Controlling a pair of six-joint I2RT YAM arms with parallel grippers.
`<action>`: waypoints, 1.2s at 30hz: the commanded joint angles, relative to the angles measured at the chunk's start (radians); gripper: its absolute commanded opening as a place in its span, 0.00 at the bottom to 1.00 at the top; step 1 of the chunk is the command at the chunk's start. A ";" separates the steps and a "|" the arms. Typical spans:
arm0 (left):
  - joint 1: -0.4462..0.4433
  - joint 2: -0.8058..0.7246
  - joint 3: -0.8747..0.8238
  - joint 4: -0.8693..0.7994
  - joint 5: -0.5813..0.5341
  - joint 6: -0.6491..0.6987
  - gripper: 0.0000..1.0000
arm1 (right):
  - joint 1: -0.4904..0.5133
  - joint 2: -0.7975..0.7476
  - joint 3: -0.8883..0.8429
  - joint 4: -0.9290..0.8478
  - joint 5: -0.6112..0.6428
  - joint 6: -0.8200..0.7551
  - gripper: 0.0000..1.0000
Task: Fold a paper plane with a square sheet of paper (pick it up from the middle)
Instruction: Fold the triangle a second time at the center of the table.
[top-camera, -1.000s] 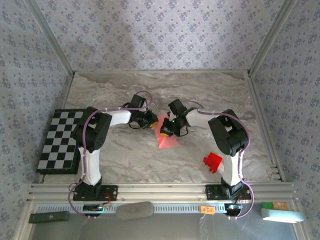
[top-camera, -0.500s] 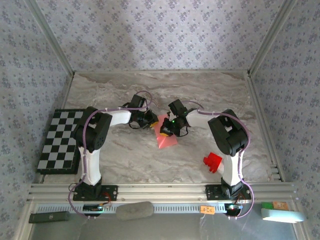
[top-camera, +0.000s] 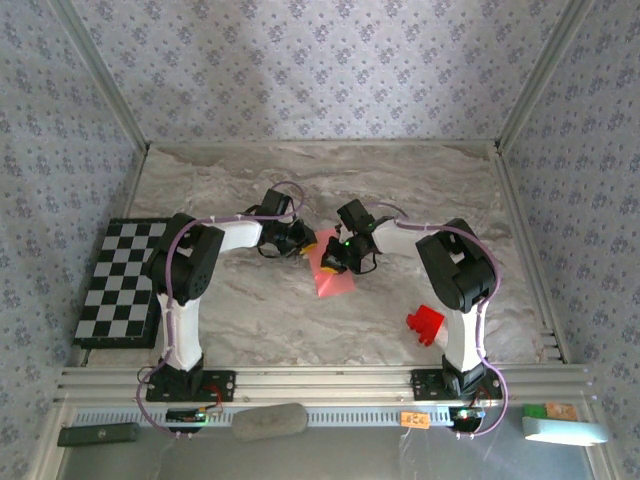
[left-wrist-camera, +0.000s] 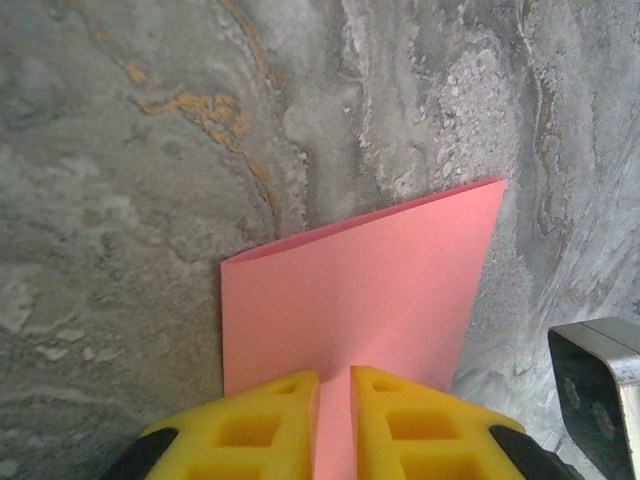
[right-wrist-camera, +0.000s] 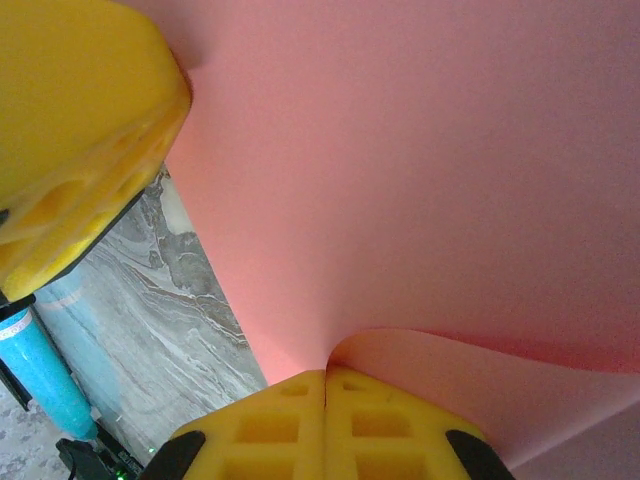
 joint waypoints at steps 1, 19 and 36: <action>-0.010 0.055 -0.019 -0.058 -0.029 0.000 0.17 | -0.001 -0.005 -0.007 -0.036 0.021 -0.015 0.02; -0.012 0.054 -0.012 -0.063 -0.025 0.001 0.17 | 0.004 0.048 -0.009 -0.018 0.010 -0.011 0.04; 0.073 -0.008 0.276 -0.257 -0.022 0.090 0.26 | -0.002 0.071 -0.019 -0.023 0.022 -0.003 0.42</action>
